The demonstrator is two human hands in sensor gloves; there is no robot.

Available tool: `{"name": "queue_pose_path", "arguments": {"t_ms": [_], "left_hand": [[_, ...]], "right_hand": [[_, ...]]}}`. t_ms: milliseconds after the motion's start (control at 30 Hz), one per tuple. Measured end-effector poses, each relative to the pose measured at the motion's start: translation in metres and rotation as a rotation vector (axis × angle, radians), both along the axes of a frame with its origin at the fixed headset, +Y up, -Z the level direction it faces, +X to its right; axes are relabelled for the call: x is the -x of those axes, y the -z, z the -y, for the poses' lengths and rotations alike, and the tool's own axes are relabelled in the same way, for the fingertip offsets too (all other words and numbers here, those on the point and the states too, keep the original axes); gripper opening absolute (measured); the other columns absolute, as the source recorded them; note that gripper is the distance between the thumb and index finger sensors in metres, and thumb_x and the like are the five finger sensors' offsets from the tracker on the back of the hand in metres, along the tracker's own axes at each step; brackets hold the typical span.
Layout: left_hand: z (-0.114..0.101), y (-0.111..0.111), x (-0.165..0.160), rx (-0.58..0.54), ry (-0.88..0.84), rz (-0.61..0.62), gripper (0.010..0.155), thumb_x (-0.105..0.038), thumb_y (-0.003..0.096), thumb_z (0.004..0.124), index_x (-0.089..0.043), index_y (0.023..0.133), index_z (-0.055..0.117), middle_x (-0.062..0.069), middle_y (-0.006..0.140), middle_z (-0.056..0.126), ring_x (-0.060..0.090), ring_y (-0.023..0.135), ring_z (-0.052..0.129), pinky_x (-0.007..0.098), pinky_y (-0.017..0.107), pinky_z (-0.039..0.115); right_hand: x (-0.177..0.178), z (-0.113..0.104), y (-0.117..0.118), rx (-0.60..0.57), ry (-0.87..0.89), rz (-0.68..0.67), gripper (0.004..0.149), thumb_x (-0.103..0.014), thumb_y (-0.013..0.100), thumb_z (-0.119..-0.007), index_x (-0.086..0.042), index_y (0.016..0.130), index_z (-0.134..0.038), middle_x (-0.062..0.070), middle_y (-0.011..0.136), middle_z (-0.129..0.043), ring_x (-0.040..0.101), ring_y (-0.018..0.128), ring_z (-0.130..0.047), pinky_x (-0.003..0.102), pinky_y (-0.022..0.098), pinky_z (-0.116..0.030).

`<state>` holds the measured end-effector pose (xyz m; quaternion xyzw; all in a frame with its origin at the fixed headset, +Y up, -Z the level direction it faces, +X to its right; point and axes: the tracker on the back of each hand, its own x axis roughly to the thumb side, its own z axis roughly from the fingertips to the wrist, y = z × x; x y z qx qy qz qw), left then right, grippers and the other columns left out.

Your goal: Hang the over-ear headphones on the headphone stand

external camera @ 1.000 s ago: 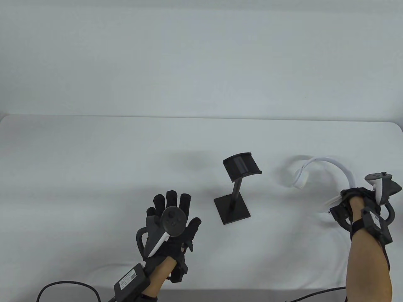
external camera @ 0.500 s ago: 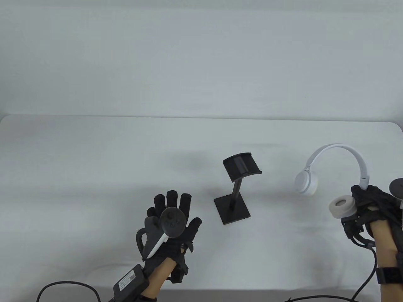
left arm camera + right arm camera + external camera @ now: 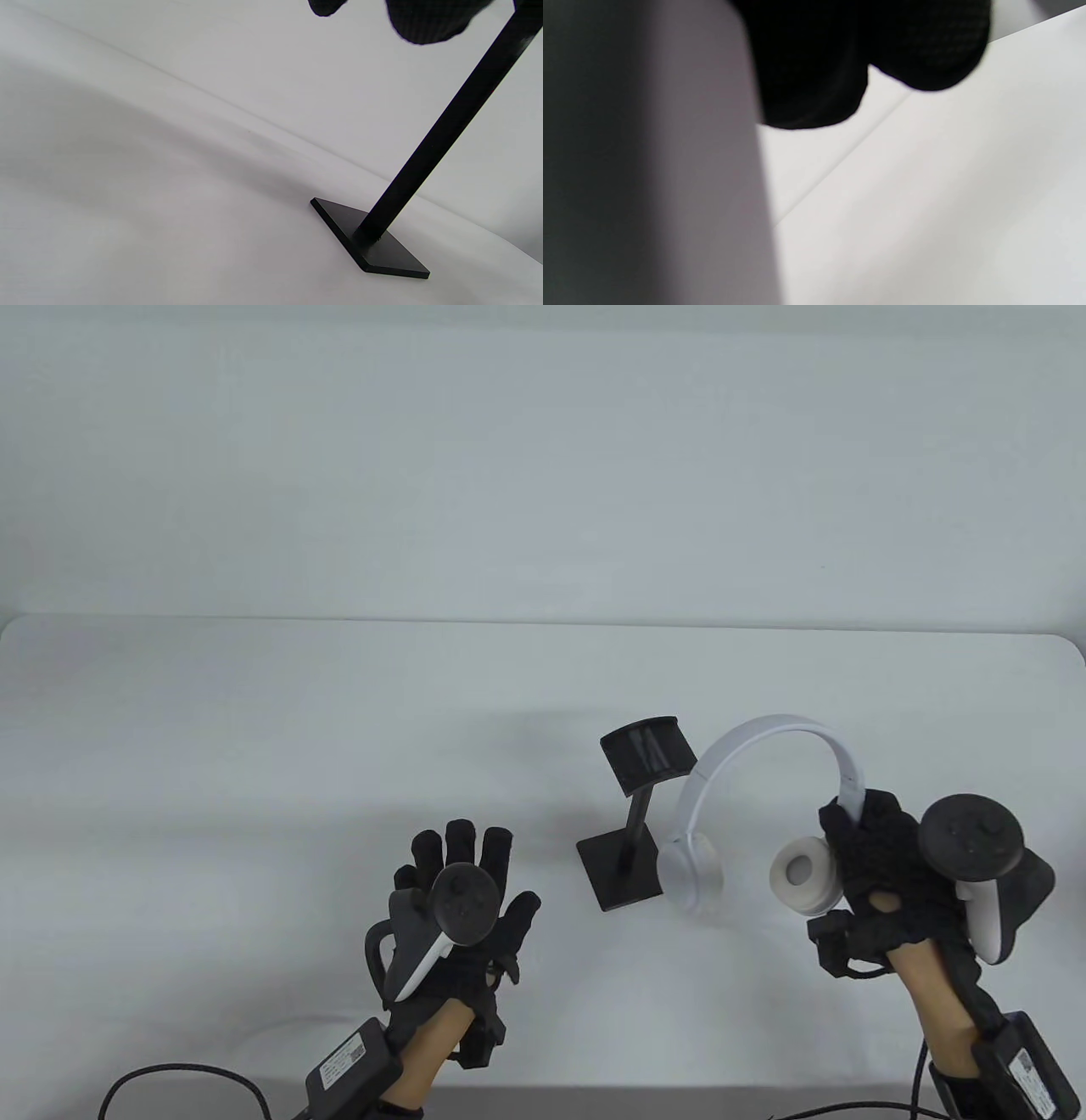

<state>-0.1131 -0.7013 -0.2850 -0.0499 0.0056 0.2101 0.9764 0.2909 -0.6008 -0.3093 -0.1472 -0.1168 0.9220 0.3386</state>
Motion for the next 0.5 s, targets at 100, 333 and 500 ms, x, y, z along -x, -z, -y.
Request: {"name": "queue_pose_path", "arguments": {"t_ms": [100,333,500], "left_hand": [[0.000,0.000,0.000,0.002,0.005,0.000,0.076,-0.066,0.0429,0.060,-0.046,0.110,0.029,-0.004,0.118,0.016,0.034,0.107,0.006,0.060,0.072,0.016],[0.000,0.001,0.003,0.007,-0.003,-0.010,0.076,-0.066,0.0429,0.060,-0.046,0.110,0.029,-0.004,0.118,0.016,0.034,0.107,0.006,0.060,0.072,0.016],[0.000,0.002,0.005,0.009,-0.007,-0.013,0.076,-0.066,0.0430,0.060,-0.046,0.110,0.029,-0.004,0.118,0.016,0.034,0.107,0.006,0.060,0.072,0.016]], "right_hand": [[0.024,0.009,0.009,-0.014,-0.026,-0.026,0.049,-0.056,0.035,-0.075,-0.027,0.075,-0.078,-0.004,0.057,-0.092,0.010,0.031,-0.099,0.033,0.027,-0.086],[0.059,0.036,0.034,-0.004,-0.028,-0.047,0.050,-0.055,0.036,-0.074,-0.029,0.078,-0.073,-0.005,0.063,-0.089,0.012,0.037,-0.099,0.033,0.031,-0.086],[0.069,0.053,0.053,0.031,-0.037,-0.055,0.050,-0.054,0.037,-0.073,-0.031,0.080,-0.069,-0.006,0.068,-0.086,0.013,0.044,-0.098,0.034,0.036,-0.085]]}}
